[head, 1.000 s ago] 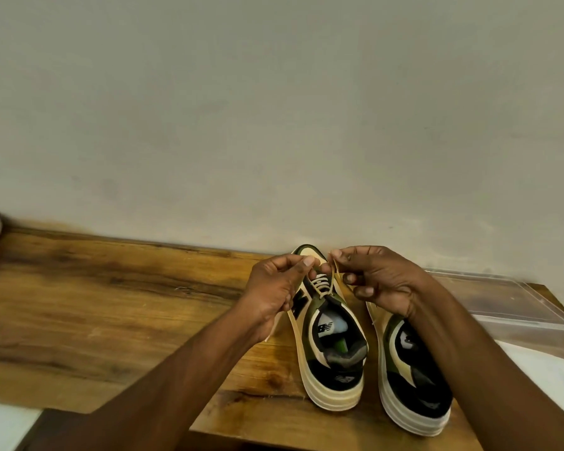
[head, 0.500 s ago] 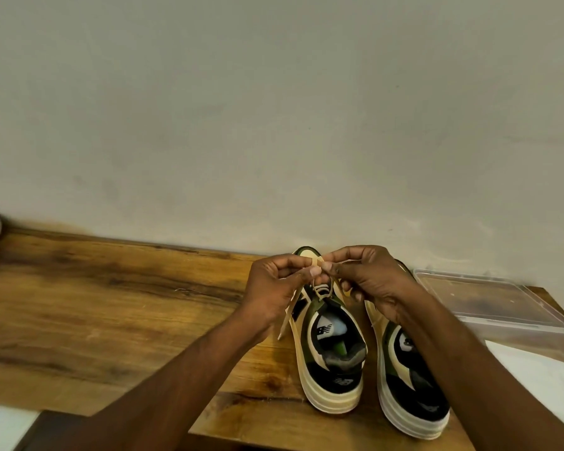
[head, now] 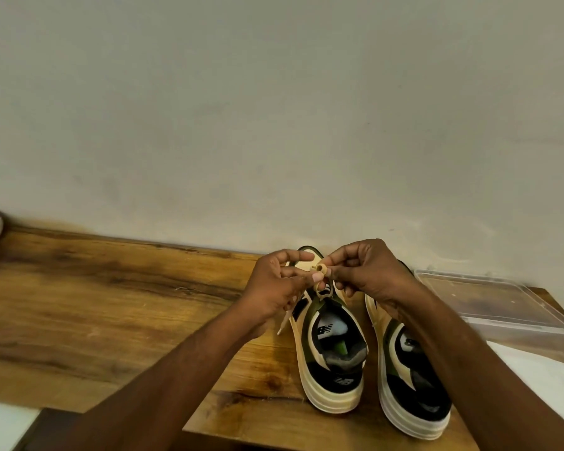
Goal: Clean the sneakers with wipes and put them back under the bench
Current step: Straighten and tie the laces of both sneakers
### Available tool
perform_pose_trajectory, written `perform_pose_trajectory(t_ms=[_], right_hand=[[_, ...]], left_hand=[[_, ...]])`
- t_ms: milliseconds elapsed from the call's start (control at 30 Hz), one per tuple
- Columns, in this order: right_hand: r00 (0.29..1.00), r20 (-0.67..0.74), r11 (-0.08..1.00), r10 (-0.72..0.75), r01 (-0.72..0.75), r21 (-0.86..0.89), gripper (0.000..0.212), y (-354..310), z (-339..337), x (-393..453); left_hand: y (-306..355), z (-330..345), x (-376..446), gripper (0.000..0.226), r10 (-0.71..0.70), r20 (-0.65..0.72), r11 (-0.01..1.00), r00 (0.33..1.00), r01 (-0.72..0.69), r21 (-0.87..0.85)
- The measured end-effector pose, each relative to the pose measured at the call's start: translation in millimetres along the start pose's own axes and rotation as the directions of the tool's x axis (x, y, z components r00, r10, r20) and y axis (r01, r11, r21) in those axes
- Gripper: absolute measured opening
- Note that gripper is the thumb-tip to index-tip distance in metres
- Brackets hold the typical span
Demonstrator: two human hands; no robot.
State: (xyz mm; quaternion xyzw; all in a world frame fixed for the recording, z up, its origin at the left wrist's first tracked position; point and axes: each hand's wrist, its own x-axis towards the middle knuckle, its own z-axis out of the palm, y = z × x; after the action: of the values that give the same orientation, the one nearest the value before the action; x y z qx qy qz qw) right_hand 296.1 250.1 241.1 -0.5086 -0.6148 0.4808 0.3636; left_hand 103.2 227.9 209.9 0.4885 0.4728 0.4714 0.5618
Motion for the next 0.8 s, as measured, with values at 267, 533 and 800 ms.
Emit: perform_pose_trajectory(t_ms=[267,533,800], right_hand=[[0.989,0.097,0.993,-0.11,0.114,-0.031,0.011,-2.7,-3.8,-2.4],[0.984,0.155,0.993,-0.09,0.077,0.086,0.022,-5.3,-7.4,-6.0],[0.995,0.061,0.996,-0.08,0.077,0.049,0.01,-2.6,-5.1,-4.7]], left_hand=[[-2.3,-6.6,4.1,0.029,-0.14,0.032,0.988,0.99,0.142,-0.067],[0.2,-3.1,2.3,0.038,-0.094,0.017,0.995,0.995,0.094,-0.028],[-2.1,1.9,1.8,0.03,-0.089,-0.034,0.996,0.995,0.089,-0.006]])
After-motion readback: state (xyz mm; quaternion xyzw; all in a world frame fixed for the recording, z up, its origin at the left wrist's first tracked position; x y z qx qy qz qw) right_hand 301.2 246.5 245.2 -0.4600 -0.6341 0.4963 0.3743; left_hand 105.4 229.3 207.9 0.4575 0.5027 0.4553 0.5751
